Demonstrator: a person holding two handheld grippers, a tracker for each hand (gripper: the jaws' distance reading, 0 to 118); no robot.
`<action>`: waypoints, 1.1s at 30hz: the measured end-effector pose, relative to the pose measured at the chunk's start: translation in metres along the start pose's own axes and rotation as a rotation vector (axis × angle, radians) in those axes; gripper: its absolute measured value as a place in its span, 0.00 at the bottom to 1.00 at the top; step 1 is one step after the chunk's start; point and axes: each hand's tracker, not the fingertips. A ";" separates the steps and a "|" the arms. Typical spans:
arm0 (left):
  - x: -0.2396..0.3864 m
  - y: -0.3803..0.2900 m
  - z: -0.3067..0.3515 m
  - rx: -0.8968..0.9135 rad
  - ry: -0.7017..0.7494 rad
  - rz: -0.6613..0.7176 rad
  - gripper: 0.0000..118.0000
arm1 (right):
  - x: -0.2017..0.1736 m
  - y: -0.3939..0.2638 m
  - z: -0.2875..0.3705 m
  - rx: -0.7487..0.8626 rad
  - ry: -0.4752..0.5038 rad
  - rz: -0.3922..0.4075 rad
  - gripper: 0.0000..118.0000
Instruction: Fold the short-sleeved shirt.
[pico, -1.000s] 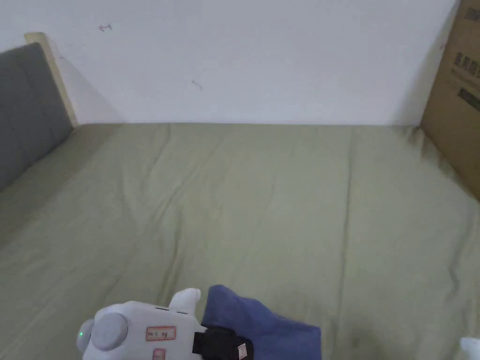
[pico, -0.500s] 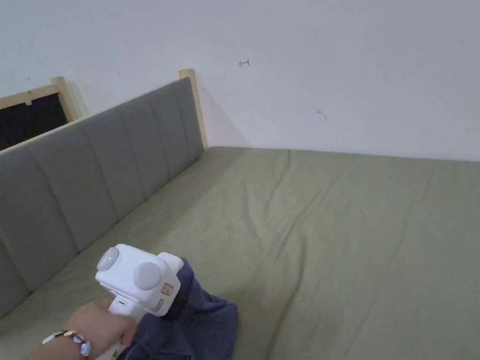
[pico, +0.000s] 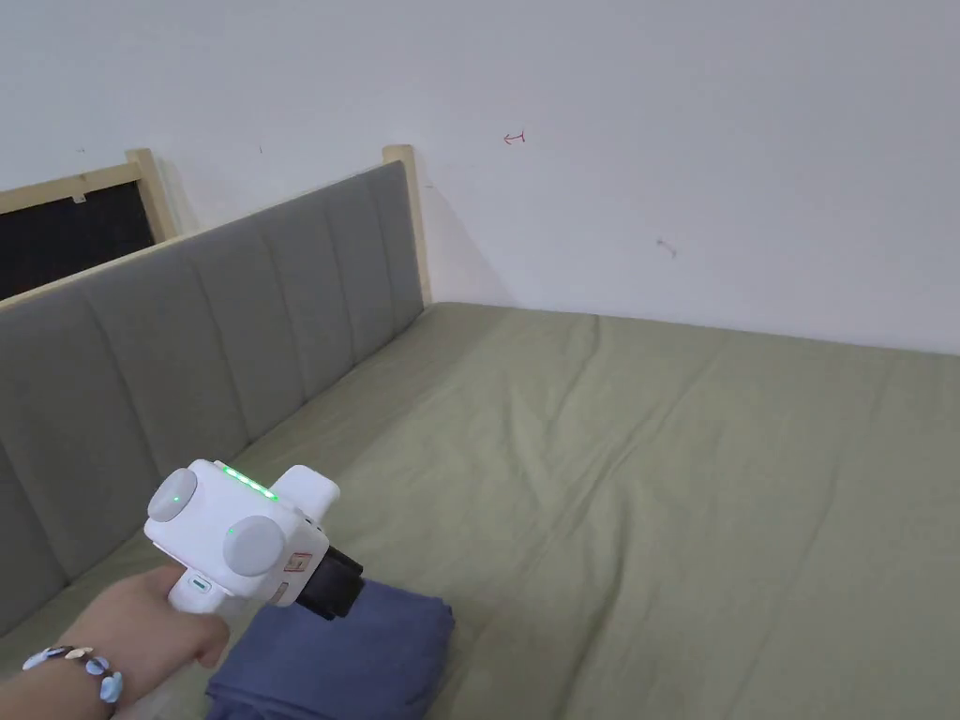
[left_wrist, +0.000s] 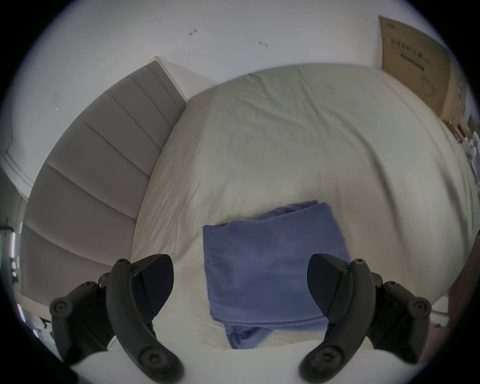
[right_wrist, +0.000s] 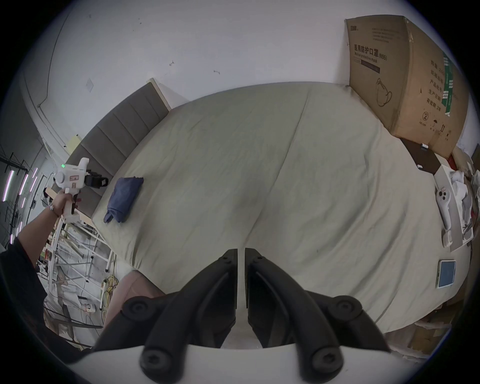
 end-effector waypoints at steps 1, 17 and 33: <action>0.006 -0.003 0.012 0.032 -0.029 0.021 0.92 | -0.001 0.001 0.002 0.025 0.005 -0.005 0.05; 0.247 -0.023 0.211 0.670 -0.288 0.221 0.01 | -0.016 0.012 0.084 0.495 0.008 0.062 0.05; 0.341 -0.016 0.296 1.053 -0.126 0.286 0.01 | 0.013 -0.008 0.121 1.016 -0.367 0.133 0.05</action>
